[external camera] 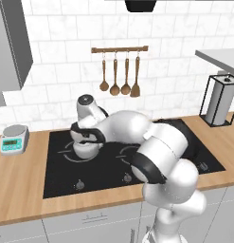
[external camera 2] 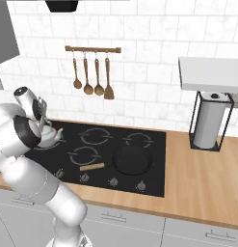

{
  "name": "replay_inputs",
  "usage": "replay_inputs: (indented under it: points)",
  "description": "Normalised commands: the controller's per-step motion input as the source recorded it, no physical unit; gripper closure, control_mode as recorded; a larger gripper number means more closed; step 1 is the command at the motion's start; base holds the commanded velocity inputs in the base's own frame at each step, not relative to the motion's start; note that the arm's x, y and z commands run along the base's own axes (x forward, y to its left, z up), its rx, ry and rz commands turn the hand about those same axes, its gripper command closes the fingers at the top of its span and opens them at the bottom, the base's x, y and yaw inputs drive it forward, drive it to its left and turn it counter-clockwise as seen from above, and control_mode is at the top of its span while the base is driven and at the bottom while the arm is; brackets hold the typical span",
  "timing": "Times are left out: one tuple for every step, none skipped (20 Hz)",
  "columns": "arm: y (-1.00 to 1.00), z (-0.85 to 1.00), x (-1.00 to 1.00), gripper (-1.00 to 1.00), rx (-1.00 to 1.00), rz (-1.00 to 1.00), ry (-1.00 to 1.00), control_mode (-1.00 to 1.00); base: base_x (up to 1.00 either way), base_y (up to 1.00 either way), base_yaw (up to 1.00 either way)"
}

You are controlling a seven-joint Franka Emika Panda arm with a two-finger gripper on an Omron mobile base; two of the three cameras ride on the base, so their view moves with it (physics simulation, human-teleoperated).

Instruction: Pick the kettle from the counter and place it on a stove burner. Then turn the burner on.

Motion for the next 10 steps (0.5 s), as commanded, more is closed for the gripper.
replay_inputs:
  points:
    - [0.31, 0.00, 0.27, 1.00, 0.00, -0.08, 0.00, -1.00, 0.00, 0.00, 0.00]
    - [0.33, 0.00, 0.29, 1.00, 0.00, -0.09, 0.00, -1.00, 0.00, 0.00, 0.00]
    - [0.35, 0.00, 0.33, 1.00, 0.00, -0.08, 0.00, -1.00, 0.00, 0.00, 0.00]
    - [0.38, 0.00, 0.34, 1.00, 0.00, -0.09, 0.00, -1.00, 0.00, 0.00, 0.00]
    - [0.42, 0.00, 0.32, 1.00, 0.00, -0.09, 0.00, -1.00, 0.00, 0.00, 0.00]
    - [0.34, 0.00, 0.30, 1.00, 0.00, -0.08, 0.00, -1.00, 0.00, 0.00, 0.00]
    - [0.25, 0.00, 0.13, 1.00, 0.03, -0.04, 0.01, -1.00, 0.00, 0.00, 0.00]
    - [0.19, 0.00, 0.02, 1.00, 0.04, -0.01, 0.02, -1.00, 0.00, 0.00, 0.00]
    - [0.14, 0.00, 0.00, 1.00, 0.04, -0.01, 0.03, -1.00, 0.00, 0.00, 0.00]
    - [0.14, 0.00, 0.00, 1.00, 0.03, 0.00, 0.04, -1.00, 0.00, 0.00, 0.00]
